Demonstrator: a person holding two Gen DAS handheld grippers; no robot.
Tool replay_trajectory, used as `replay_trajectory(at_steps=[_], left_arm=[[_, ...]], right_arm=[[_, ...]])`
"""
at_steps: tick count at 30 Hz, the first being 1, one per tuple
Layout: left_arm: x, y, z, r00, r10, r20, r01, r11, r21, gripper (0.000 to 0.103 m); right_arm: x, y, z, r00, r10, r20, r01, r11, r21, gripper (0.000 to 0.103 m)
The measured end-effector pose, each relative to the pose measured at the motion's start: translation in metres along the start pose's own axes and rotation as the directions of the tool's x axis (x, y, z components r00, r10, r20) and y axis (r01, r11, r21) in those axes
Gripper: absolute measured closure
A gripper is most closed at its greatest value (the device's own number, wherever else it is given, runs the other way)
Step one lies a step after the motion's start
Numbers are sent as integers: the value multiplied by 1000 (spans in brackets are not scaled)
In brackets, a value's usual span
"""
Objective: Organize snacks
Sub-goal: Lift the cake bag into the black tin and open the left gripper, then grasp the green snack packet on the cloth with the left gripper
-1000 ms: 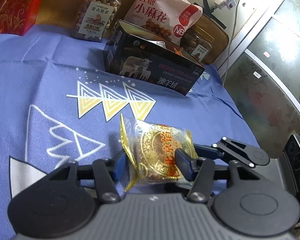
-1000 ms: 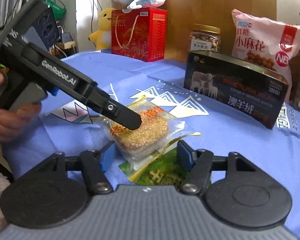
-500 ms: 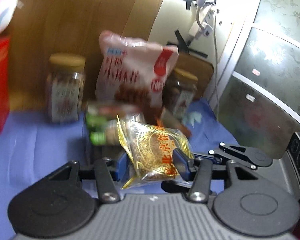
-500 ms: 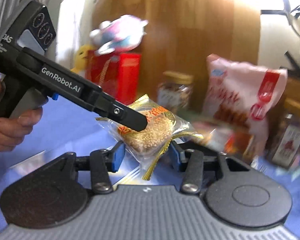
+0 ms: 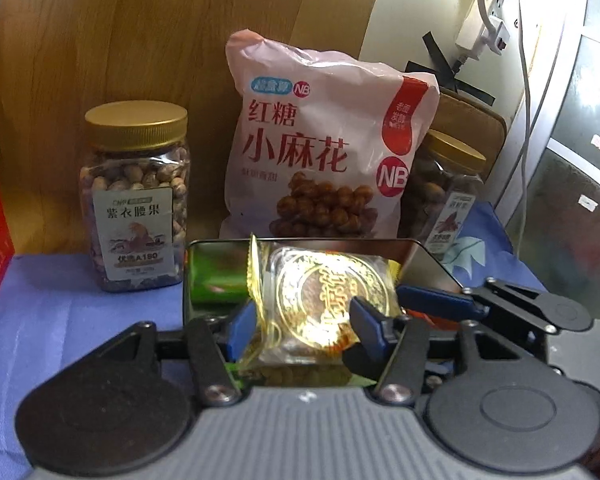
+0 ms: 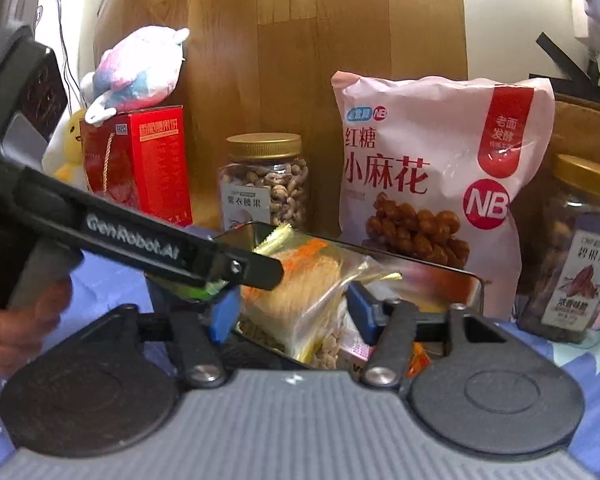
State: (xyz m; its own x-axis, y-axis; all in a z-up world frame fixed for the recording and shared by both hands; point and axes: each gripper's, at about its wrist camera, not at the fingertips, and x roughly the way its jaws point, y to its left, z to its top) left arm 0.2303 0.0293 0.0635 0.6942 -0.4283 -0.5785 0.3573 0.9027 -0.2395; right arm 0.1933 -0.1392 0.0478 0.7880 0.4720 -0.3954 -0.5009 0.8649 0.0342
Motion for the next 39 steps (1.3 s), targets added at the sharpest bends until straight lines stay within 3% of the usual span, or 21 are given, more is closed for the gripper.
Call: replay_trajectory(at_steps=[4, 11, 13, 16, 20, 23, 26, 28, 31, 34, 39], left_arm=[[-6, -2, 0, 1000, 3, 0, -3, 1000, -13, 47], [-69, -13, -24, 996, -21, 90, 18, 999, 32, 47], [-84, -12, -39, 996, -62, 67, 61, 998, 20, 47], [-94, -11, -71, 991, -133, -27, 132, 991, -19, 47], [-97, -6, -113, 969, -206, -135, 193, 976, -100, 47], [-102, -6, -135, 953, -251, -167, 227, 962, -152, 47], [-102, -11, -149, 939, -287, -192, 254, 951, -179, 45], [-103, -18, -155, 941, -284, -186, 254, 952, -168, 40], [-105, -25, -160, 937, -297, -183, 269, 949, -165, 37], [-106, -32, -162, 947, -275, -168, 251, 956, -149, 36], [-107, -27, -163, 942, -296, -156, 264, 944, -199, 33]], right_arm=[[-11, 2, -2, 999, -23, 25, 23, 1000, 0, 32], [-69, 5, -25, 998, -10, 57, 6, 997, 73, 32], [-85, 7, -40, 999, 32, 17, -34, 994, 99, 31], [-100, 15, -64, 990, 111, -93, -100, 989, 109, 29], [-119, 38, -90, 971, 153, -186, -138, 986, 89, 29], [-127, 56, -102, 963, 164, -214, -152, 986, 73, 28], [-133, 74, -109, 970, 131, -206, -133, 991, 3, 28], [-133, 83, -111, 973, 111, -201, -120, 992, -38, 28], [-134, 90, -113, 978, 84, -188, -99, 993, -69, 29], [-135, 91, -115, 981, 68, -181, -80, 995, -58, 32], [-138, 98, -115, 984, 62, -165, -70, 997, -41, 50]])
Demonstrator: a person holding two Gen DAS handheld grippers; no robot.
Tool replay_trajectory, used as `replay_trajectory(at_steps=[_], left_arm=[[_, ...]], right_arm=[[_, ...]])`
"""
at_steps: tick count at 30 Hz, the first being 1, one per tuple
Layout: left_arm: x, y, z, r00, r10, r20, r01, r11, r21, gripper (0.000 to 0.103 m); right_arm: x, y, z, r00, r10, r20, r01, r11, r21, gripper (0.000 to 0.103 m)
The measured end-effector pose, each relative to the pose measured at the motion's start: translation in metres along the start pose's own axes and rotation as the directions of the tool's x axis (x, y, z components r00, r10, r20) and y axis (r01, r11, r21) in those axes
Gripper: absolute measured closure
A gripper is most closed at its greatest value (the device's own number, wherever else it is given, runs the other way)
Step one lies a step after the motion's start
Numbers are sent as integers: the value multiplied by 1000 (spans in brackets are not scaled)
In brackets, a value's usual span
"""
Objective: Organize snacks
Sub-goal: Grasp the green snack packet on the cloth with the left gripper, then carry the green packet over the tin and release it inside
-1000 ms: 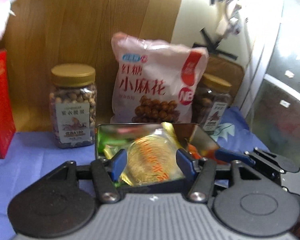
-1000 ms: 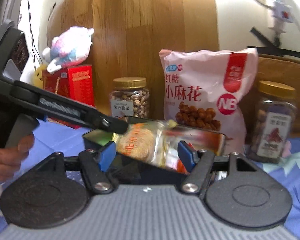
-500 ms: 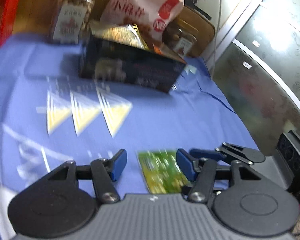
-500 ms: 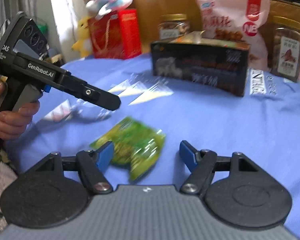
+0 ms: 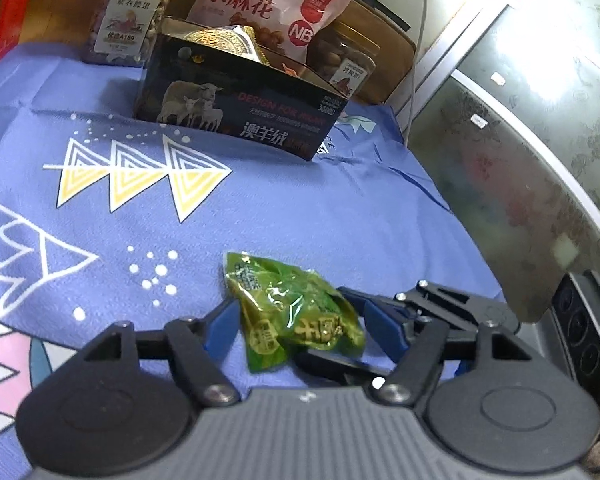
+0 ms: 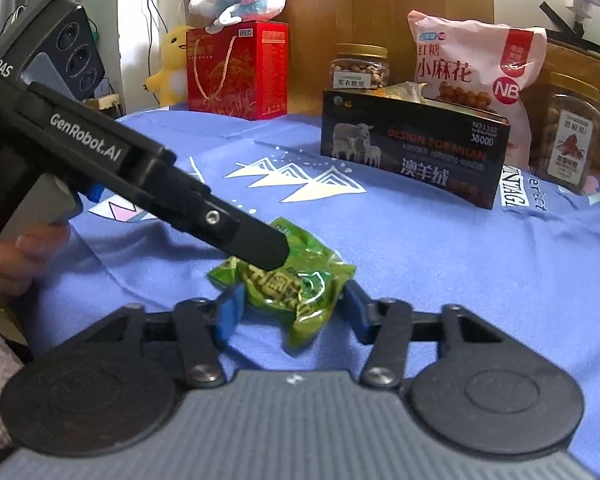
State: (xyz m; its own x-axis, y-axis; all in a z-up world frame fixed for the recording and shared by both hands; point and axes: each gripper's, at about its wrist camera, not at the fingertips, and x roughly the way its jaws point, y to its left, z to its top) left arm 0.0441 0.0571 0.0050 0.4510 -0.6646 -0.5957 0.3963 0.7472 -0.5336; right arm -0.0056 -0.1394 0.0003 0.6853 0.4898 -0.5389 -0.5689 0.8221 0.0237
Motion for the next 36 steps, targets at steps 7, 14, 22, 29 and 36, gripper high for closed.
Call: replay_trajectory(at_steps=[7, 14, 22, 29, 36], left_arm=[[-6, 18, 4, 997, -70, 27, 73, 991, -108, 33], [-25, 34, 14, 990, -109, 86, 121, 980, -158, 31], [-27, 41, 22, 978, -178, 106, 197, 959, -206, 33], [-18, 33, 32, 989, -130, 74, 141, 976, -167, 63], [-17, 12, 71, 989, -120, 89, 125, 991, -55, 64]], right_arm=[[2, -1, 6, 1000, 19, 14, -19, 999, 48, 54], [1, -29, 17, 991, 124, 54, -134, 959, 251, 54], [1, -24, 31, 981, 172, 95, -188, 961, 203, 54], [5, -19, 41, 980, 159, 119, -172, 979, 109, 54], [2, -34, 65, 975, 117, 189, -131, 989, 63, 54]])
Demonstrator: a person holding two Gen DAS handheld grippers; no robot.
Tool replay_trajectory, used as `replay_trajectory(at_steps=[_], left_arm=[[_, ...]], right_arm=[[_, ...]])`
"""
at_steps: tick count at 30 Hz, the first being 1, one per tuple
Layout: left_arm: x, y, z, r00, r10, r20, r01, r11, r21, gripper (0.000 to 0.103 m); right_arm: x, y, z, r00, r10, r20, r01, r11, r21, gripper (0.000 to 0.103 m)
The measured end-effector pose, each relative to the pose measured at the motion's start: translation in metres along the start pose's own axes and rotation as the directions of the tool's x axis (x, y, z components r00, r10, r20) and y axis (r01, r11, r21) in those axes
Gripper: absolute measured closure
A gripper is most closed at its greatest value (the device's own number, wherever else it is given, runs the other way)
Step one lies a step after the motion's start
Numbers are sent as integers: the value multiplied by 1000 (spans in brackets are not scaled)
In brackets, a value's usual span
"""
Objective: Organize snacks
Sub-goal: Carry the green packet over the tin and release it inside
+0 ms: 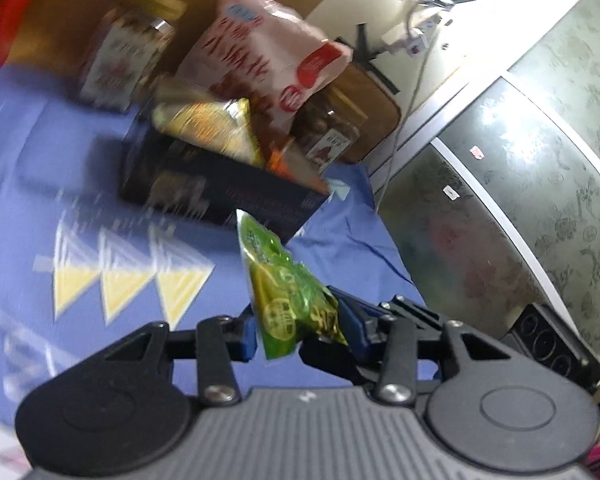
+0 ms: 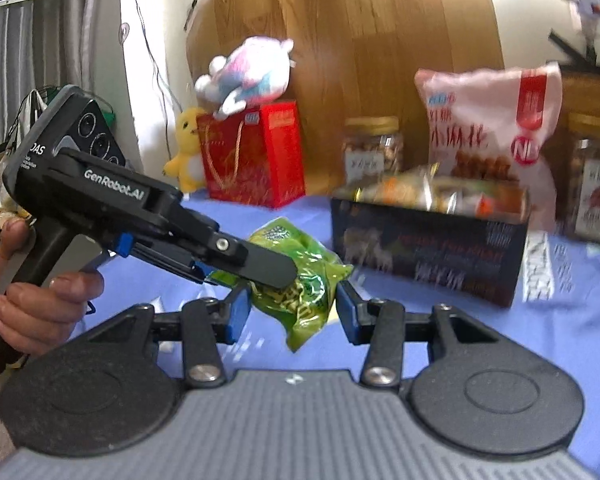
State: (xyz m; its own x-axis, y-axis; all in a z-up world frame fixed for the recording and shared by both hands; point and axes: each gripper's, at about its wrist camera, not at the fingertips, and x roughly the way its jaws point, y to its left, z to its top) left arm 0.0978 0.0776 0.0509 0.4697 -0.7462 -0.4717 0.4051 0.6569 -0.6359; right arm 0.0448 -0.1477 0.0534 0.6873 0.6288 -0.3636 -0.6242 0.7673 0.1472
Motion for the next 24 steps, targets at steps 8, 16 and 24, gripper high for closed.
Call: replay_trajectory(at_steps=[8, 16, 24], left_arm=[[31, -20, 63, 1000, 16, 24, -18, 994, 111, 62], [88, -4, 113, 999, 42, 8, -42, 994, 101, 59], [132, 17, 135, 996, 82, -26, -79, 994, 81, 59]], right_arm=[[14, -29, 37, 991, -90, 98, 97, 993, -65, 54], [51, -73, 54, 979, -179, 102, 185, 981, -59, 54], [88, -109, 53, 970, -239, 40, 241, 968, -67, 51]])
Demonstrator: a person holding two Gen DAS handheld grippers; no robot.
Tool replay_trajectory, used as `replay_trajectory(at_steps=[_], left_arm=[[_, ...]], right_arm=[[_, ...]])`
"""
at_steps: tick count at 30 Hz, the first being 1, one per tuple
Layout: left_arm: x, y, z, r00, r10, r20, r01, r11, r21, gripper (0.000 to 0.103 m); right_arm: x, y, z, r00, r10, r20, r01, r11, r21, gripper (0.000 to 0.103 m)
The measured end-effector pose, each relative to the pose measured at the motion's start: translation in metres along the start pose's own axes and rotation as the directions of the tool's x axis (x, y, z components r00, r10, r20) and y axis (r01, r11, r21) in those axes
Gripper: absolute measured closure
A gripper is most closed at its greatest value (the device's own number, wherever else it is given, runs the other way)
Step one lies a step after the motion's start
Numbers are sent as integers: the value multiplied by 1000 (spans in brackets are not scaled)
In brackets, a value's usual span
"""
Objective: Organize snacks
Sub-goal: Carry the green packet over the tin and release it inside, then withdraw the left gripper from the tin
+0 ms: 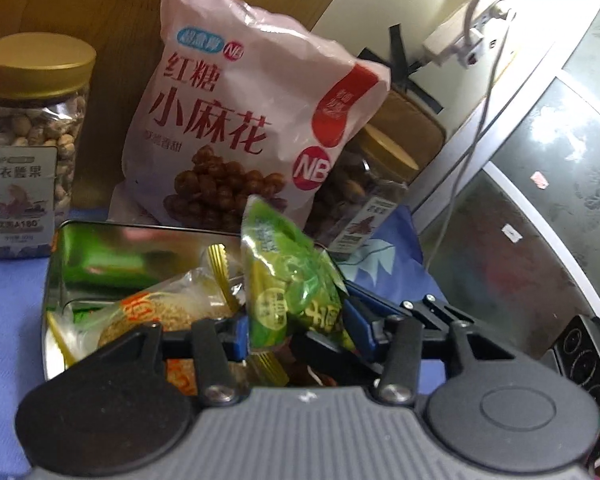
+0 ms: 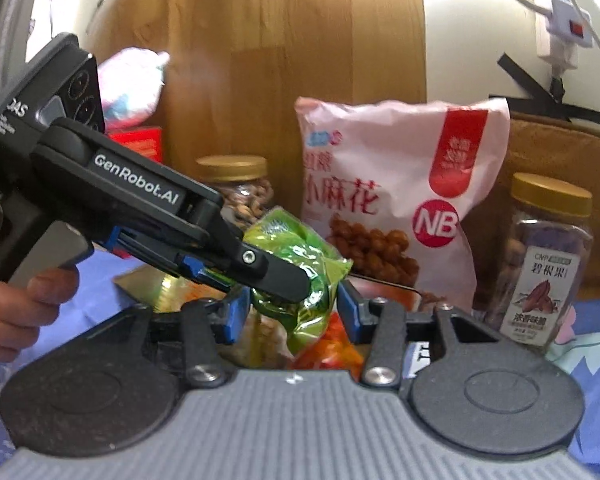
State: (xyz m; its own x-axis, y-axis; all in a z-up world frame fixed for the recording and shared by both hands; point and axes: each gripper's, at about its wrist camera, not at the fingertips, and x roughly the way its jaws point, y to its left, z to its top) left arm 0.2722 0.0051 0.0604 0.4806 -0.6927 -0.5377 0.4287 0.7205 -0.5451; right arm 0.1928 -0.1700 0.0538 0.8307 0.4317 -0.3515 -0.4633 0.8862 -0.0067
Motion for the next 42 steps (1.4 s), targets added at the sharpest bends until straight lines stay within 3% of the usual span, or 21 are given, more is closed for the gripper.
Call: replay_trajectory(at_steps=[2, 8, 13, 15, 24, 36, 42], left_arm=[[6, 0, 0, 1000, 6, -11, -6, 1000, 6, 58], [15, -10, -9, 999, 27, -32, -25, 998, 65, 55], [-2, -20, -14, 999, 31, -10, -30, 997, 76, 39], [-12, -27, -16, 998, 52, 20, -54, 994, 99, 32], [-50, -36, -34, 992, 99, 74, -105, 991, 83, 32], [-84, -67, -84, 948, 291, 130, -309, 937, 159, 31], [-97, -68, -113, 922, 367, 123, -383, 908, 167, 29]], right_arm=[[6, -2, -3, 999, -30, -18, 29, 999, -15, 43], [3, -7, -11, 998, -54, -15, 54, 999, 2, 34], [-4, -4, -10, 998, -68, 4, 68, 998, 0, 23], [-8, -5, -11, 997, -70, 15, 70, 998, 5, 23], [-27, 0, -13, 997, -64, 38, 63, 997, 38, 23], [-81, 19, -30, 995, -82, 64, 71, 985, 157, 22], [-103, 33, -46, 994, -100, 34, 89, 968, 235, 18]])
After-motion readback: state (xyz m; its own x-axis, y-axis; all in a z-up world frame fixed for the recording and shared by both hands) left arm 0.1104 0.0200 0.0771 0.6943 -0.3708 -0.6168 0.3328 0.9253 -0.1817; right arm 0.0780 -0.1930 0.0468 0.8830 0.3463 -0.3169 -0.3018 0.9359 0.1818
